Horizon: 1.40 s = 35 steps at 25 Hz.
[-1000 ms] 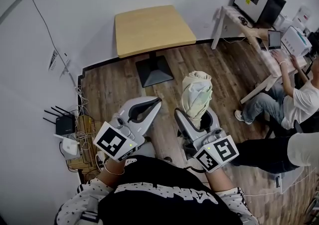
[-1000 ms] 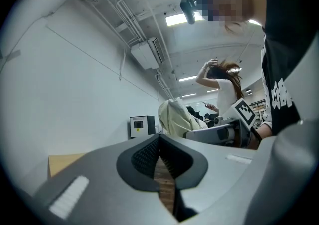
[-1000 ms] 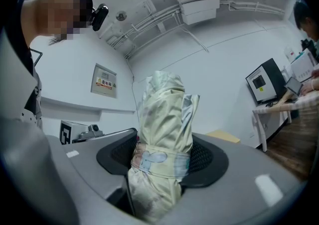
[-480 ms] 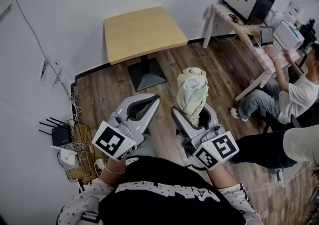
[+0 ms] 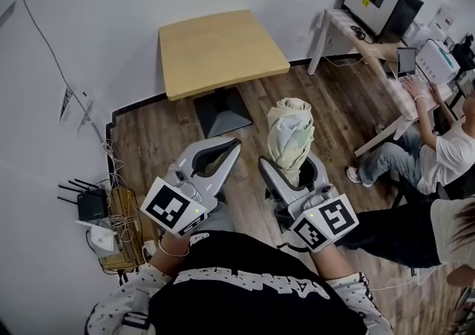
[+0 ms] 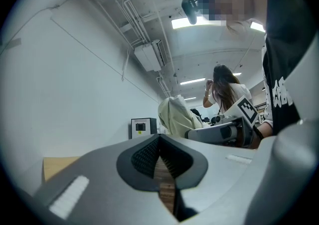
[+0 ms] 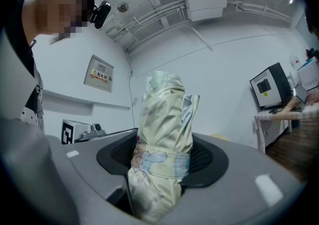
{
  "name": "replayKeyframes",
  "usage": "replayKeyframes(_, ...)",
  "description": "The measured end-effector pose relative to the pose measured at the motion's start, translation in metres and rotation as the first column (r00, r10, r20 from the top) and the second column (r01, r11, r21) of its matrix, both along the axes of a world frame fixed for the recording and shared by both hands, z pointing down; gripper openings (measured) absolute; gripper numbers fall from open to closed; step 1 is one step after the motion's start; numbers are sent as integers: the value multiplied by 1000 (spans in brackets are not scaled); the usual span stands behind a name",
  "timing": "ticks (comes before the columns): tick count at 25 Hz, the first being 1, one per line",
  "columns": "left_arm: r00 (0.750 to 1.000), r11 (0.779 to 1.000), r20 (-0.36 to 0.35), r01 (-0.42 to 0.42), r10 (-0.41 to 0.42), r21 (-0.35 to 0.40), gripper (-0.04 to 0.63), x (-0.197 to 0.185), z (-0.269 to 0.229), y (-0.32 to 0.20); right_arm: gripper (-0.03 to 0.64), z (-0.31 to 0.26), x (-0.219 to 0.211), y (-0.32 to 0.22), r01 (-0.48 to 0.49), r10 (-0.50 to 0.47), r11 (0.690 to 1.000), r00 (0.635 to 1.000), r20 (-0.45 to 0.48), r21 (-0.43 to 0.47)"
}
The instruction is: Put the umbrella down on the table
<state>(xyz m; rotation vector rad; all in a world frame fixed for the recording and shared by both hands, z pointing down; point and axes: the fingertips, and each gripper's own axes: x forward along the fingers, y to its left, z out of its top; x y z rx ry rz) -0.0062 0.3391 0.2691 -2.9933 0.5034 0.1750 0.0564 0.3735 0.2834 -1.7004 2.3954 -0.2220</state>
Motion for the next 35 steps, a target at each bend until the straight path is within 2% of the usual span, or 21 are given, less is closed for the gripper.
replayKeyframes(7, 1000, 999, 7, 10, -9, -37, -9, 0, 2, -57, 296, -1, 3, -55, -5, 5, 999, 1000, 7, -35)
replayKeyframes(10, 999, 998, 39, 9, -6, -65, -9, 4, 6, -69, 296, 1, 7, -70, -2, 2, 999, 1000, 9, -41)
replayKeyframes(14, 1000, 999, 8, 25, -25, -47, -9, 4, 4, -94, 295, 1, 8, -92, 6, -5, 999, 1000, 6, -46)
replayKeyframes(22, 999, 998, 10, 39, -39, -58, -9, 1, 4, -137, 296, 2, 7, -135, 10, -9, 998, 1000, 11, -65)
replayKeyframes(28, 1000, 996, 0, 14, -14, -86, -9, -6, 2, -199, 296, -2, 0, -194, -18, 18, 995, 1000, 3, -94)
replayKeyframes(35, 1000, 998, -2, 14, -14, -68, -9, -5, 4, -203, 296, 0, 1, -197, -22, 22, 996, 1000, -5, -82)
